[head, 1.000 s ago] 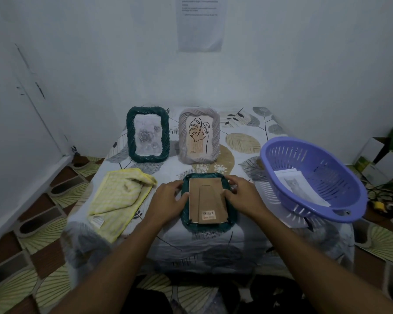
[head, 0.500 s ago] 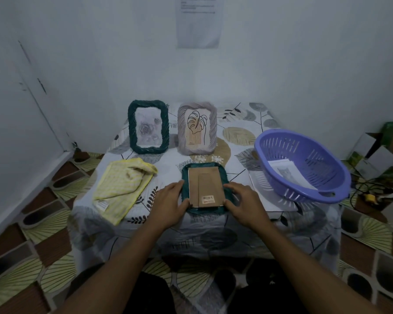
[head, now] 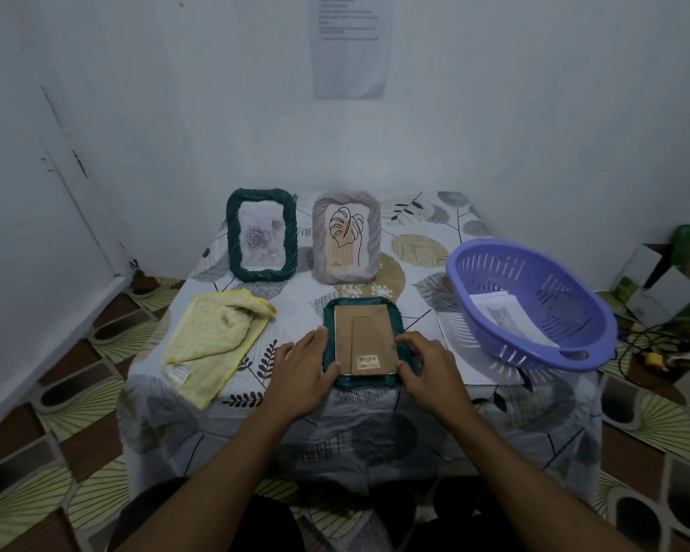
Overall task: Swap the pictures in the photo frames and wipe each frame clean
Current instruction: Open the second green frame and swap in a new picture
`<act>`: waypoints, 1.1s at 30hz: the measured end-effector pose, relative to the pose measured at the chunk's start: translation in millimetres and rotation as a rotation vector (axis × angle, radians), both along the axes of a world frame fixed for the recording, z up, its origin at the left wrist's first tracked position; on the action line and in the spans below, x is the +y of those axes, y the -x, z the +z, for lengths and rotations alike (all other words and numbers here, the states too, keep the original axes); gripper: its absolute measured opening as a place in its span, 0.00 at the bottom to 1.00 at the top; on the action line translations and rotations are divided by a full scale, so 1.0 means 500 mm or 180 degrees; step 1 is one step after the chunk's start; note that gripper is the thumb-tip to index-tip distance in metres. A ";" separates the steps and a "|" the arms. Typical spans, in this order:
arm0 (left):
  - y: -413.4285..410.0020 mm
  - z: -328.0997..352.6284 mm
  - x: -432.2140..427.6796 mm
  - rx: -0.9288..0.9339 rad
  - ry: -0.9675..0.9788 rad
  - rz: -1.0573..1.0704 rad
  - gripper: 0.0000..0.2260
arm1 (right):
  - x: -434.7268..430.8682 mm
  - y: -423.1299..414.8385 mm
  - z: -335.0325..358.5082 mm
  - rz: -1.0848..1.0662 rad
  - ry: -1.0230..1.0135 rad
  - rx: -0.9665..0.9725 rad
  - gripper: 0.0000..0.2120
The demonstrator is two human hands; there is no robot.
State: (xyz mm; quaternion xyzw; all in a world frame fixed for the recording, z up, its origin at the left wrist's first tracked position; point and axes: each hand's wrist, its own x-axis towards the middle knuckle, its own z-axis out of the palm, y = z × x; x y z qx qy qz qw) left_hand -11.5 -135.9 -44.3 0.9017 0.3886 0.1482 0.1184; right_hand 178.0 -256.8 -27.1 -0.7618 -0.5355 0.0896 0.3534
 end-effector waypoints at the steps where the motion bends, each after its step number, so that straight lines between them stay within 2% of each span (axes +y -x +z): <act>1: 0.000 -0.003 0.001 0.0003 0.0003 0.0007 0.33 | 0.001 0.003 -0.002 -0.0029 -0.0041 0.0030 0.16; 5: 0.002 -0.009 0.002 0.0091 0.0006 -0.0013 0.34 | 0.003 0.008 -0.010 -0.0127 -0.0092 0.0127 0.17; 16: 0.003 -0.009 0.000 0.0132 0.0052 -0.0034 0.29 | 0.008 0.010 -0.012 -0.0198 -0.0123 0.0143 0.18; 25: -0.075 0.041 -0.003 -0.0216 0.0001 -0.0035 0.12 | 0.002 -0.064 0.013 -0.0376 -0.0104 0.0347 0.16; 33: -0.127 0.045 -0.019 -0.0302 0.0048 0.0268 0.19 | 0.014 -0.091 0.009 -0.0449 0.0103 0.0175 0.12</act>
